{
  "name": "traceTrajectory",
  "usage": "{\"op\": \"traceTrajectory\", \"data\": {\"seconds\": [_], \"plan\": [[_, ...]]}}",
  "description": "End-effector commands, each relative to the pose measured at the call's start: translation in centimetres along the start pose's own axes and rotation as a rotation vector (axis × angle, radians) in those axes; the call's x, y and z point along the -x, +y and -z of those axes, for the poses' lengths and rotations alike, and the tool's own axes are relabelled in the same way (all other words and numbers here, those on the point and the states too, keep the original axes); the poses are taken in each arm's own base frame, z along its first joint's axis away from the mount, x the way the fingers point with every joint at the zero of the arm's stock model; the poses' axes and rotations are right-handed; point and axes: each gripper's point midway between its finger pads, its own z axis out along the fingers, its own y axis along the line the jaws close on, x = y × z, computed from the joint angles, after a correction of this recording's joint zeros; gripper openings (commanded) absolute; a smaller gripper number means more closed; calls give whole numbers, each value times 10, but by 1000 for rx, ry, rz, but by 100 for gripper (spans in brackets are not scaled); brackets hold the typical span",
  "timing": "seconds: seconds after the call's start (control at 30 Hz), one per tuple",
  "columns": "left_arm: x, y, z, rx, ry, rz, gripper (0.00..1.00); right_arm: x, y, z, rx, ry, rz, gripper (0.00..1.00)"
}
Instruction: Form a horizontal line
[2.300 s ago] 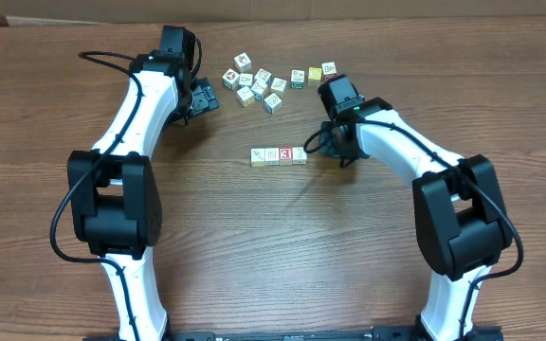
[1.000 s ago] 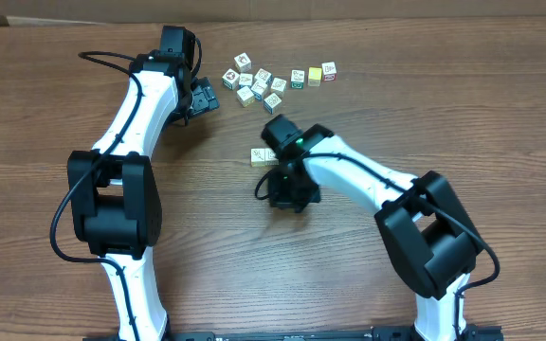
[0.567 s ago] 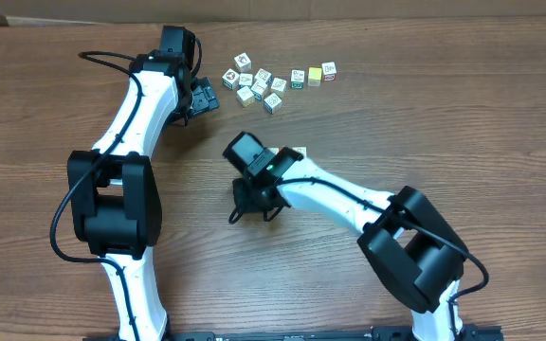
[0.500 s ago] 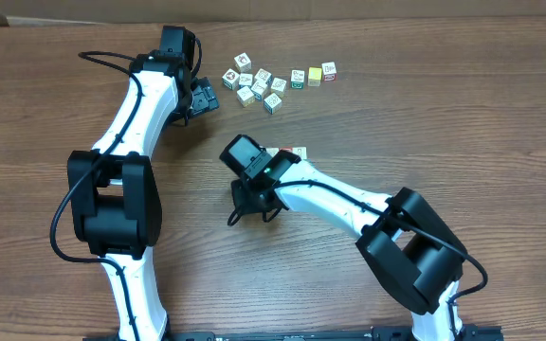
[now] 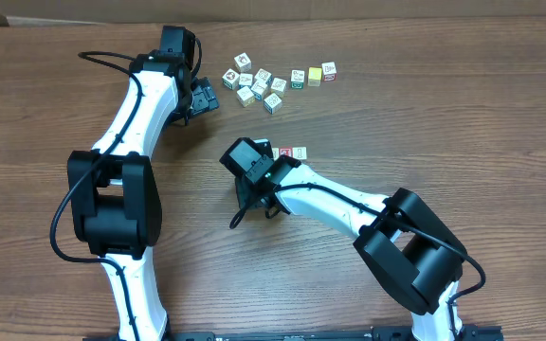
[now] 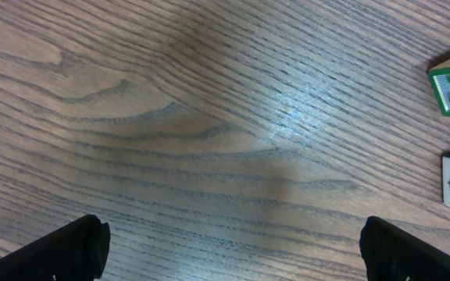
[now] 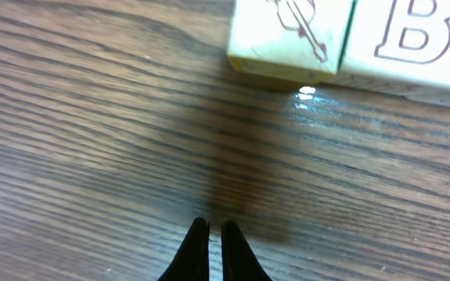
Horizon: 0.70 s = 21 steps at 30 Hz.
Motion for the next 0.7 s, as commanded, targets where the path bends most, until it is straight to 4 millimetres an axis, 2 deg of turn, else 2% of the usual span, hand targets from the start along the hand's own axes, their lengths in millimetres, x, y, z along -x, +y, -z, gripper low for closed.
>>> {"op": "traceTrajectory", "data": {"seconds": [0.0, 0.23, 0.67], "plan": [[2, -9, 4, -16, -10, -19, 100, 4, -5, 6, -3, -36, -13, 4], [2, -9, 4, -16, -10, -19, 100, 10, 0, -3, 41, -94, -22, 4], [2, -9, 4, -16, -10, -19, 100, 7, -7, -11, 30, -123, -26, 4]]}}
